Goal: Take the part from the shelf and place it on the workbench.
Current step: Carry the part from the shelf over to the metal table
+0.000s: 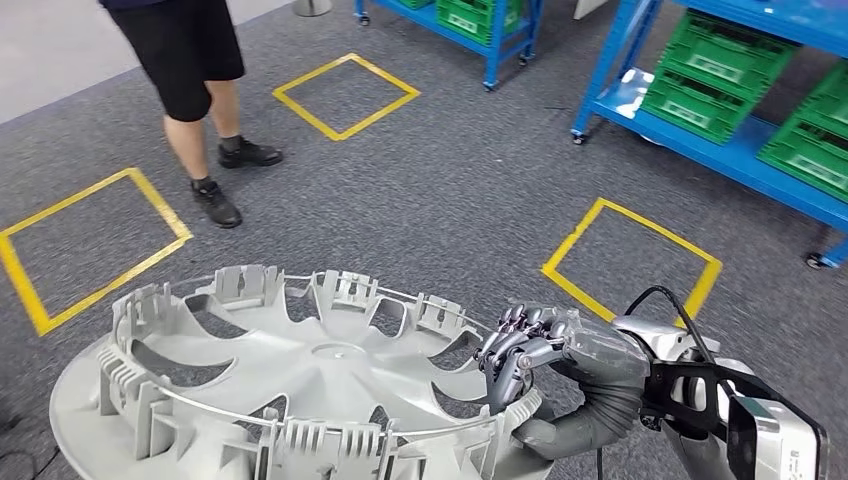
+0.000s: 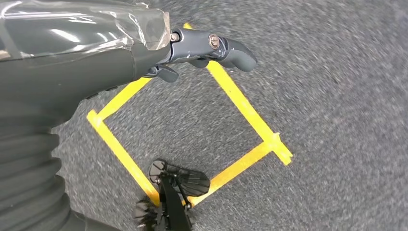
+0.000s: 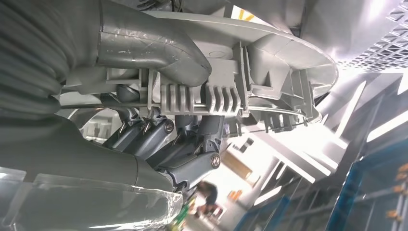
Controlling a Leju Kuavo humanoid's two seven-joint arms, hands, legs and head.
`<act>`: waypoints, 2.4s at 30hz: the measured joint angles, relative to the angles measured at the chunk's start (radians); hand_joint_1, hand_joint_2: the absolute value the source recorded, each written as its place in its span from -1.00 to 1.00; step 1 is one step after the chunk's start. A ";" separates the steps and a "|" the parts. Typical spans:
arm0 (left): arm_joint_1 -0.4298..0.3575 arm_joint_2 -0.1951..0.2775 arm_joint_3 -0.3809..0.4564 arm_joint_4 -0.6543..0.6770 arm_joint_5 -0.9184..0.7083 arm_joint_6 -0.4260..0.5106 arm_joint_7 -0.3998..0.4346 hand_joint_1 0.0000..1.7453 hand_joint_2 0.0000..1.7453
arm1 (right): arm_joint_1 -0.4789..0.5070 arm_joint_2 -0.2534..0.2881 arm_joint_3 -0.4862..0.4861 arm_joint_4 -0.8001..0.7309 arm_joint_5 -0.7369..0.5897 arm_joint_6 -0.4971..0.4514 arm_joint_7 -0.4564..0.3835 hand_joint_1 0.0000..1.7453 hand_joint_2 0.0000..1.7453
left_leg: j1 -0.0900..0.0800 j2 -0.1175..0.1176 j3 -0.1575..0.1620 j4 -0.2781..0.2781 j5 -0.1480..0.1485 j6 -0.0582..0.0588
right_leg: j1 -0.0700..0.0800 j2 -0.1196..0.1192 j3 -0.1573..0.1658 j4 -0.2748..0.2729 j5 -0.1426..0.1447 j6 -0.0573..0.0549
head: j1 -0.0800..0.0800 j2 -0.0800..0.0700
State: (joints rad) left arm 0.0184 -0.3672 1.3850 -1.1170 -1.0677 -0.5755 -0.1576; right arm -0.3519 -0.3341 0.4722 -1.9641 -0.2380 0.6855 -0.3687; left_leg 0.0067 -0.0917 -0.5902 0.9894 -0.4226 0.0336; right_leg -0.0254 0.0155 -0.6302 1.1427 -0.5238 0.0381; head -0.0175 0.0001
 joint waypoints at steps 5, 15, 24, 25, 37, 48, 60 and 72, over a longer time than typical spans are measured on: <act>0.003 -0.001 0.012 0.022 0.001 0.011 0.005 -1.00 1.00 | -0.018 0.002 0.018 0.005 -0.010 -0.004 0.010 0.90 1.00 | 0.002 -0.044 -0.019 0.019 -0.006 -0.029 | 0.002 0.011 0.055 -0.125 0.052 -0.026 | 0.000 0.000; 0.002 0.004 0.016 0.041 0.043 0.023 0.019 -1.00 1.00 | -0.026 0.005 0.047 0.007 -0.021 -0.012 0.026 0.90 1.00 | 0.001 0.112 -0.102 0.188 -0.065 -0.039 | 0.020 -0.093 0.065 -0.128 0.043 -0.059 | -0.008 0.000; 0.005 0.004 0.014 0.055 0.065 0.030 0.022 -1.00 1.00 | -0.022 0.002 0.049 0.015 -0.026 -0.010 0.015 0.90 1.00 | -0.006 0.097 0.013 -0.019 0.003 0.004 | 0.022 -0.069 0.045 -0.053 -0.010 -0.039 | -0.002 0.000; 0.003 0.003 0.014 0.057 0.065 0.031 0.022 -1.00 1.00 | -0.019 0.000 0.049 0.017 -0.026 -0.010 0.014 0.90 1.00 | -0.006 0.082 0.013 -0.021 0.005 0.006 | 0.020 -0.041 0.011 0.014 -0.036 -0.041 | 0.000 0.000; 0.018 0.003 0.013 0.065 0.070 0.051 0.040 -1.00 1.00 | -0.015 -0.005 0.049 0.035 -0.020 -0.006 -0.016 0.90 1.00 | 0.001 -0.033 -0.018 0.023 -0.016 -0.036 | 0.004 0.007 0.056 -0.130 0.061 -0.037 | 0.001 0.000; 0.017 0.012 0.005 0.002 0.096 0.000 0.023 -1.00 1.00 | -0.004 0.007 0.054 0.035 0.093 -0.008 -0.068 0.90 1.00 | -0.016 0.167 -0.036 0.049 -0.016 -0.020 | 0.028 -0.122 0.079 -0.133 0.035 -0.058 | -0.007 0.000; -0.003 0.017 0.005 0.008 -0.010 -0.009 -0.050 -1.00 1.00 | -0.012 0.016 0.040 -0.056 0.274 -0.103 -0.146 0.90 1.00 | -0.005 0.010 0.008 -0.007 0.004 0.001 | 0.007 -0.014 -0.049 0.092 -0.034 -0.015 | 0.001 0.000; -0.017 0.046 0.023 0.033 -0.035 -0.001 -0.080 -1.00 1.00 | -0.007 0.040 0.021 -0.105 0.305 -0.103 -0.165 0.90 1.00 | 0.006 0.077 -0.140 0.267 -0.128 -0.054 | 0.007 -0.039 0.053 -0.123 0.060 -0.058 | -0.005 0.000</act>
State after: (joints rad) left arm 0.0015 -0.3214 1.4081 -1.0839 -1.1029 -0.5764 -0.2378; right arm -0.3589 -0.2945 0.4931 -2.0695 0.0670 0.5825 -0.5337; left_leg 0.0122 -0.0149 -0.7307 1.2568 -0.5501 -0.0209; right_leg -0.0181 -0.0231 -0.5772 1.0197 -0.4640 -0.0202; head -0.0225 0.0000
